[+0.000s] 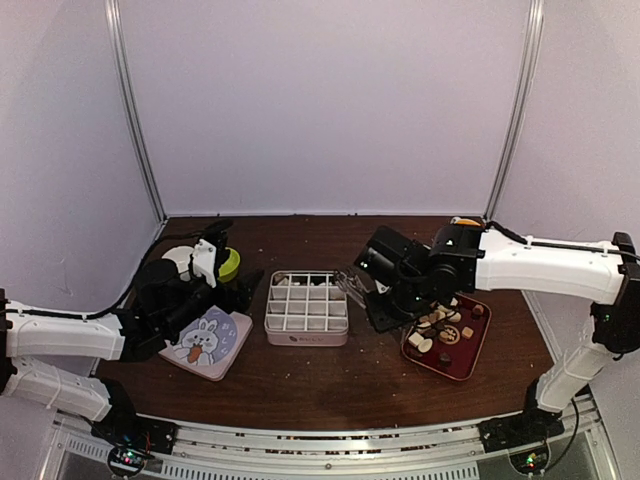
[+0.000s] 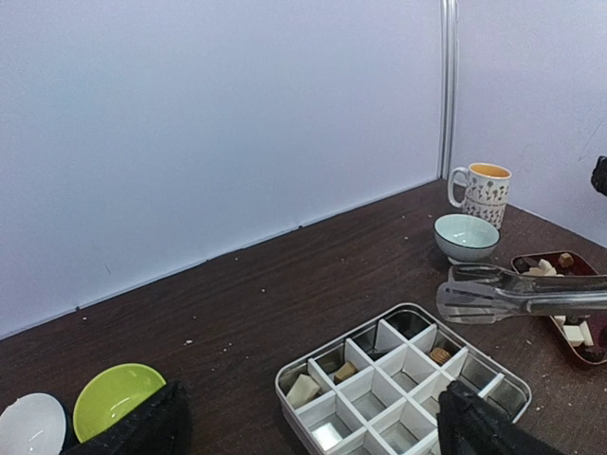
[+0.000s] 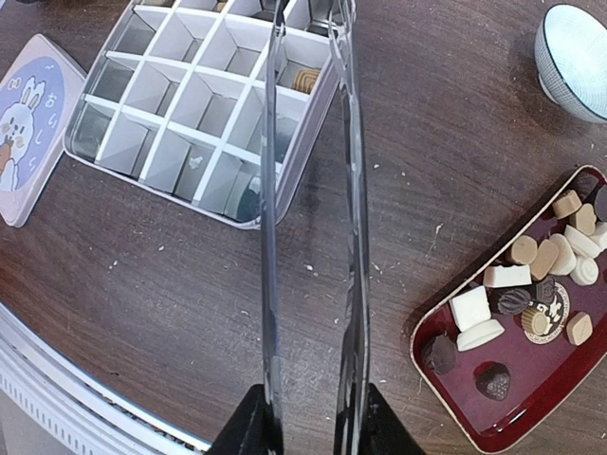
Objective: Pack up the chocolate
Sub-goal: Place the fake chocolate in the empty pocket of the box, then pick up the fake chocolate from the plate.
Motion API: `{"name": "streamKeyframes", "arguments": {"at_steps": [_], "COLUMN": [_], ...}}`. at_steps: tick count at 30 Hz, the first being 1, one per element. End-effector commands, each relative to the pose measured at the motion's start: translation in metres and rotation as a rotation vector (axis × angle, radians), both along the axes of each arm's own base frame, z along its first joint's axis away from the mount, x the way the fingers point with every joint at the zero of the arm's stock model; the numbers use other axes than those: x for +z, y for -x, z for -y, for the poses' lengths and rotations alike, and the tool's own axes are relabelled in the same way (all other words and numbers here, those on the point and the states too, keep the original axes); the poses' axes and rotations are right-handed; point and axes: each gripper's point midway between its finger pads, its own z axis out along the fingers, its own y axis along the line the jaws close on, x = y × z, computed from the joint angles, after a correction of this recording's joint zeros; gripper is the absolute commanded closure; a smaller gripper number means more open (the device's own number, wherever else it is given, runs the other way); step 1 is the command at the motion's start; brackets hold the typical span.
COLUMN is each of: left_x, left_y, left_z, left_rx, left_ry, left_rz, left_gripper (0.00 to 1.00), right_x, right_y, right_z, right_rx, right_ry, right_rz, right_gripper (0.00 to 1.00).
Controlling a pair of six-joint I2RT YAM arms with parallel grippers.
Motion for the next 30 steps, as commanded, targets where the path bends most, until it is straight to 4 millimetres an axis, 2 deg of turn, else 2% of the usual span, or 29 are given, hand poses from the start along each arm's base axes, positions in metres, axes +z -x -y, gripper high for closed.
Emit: {"name": "streamKeyframes", "arguments": {"at_steps": [1,6,14,20,30], "left_x": [0.014,0.014,0.013,0.013,0.013], "left_y": [-0.001,-0.001,-0.001,-0.001,-0.001], "left_z": [0.004,0.005,0.006,0.007,0.008], "left_rx": [-0.012,-0.013,-0.017,-0.023,-0.025], "left_ry": [0.025,0.023,0.020,0.019,0.018], "left_rz": [0.039,0.040,0.038,0.039,0.036], "left_gripper": [0.08,0.08,0.08,0.08,0.08], "right_x": [0.021,0.017,0.007,-0.003,-0.010], "right_y": [0.005,0.026,0.076,0.105,0.122], "right_z": [0.024,0.058,0.121,0.146,0.184], "right_rx": [-0.031,-0.057,-0.102,-0.131,-0.241], "right_ry": [-0.014,0.003,0.014,-0.023,0.024], "right_rz": [0.039,-0.001,-0.118,-0.202,-0.238], "right_gripper": [0.73,0.73,0.72,0.71,0.71]}}
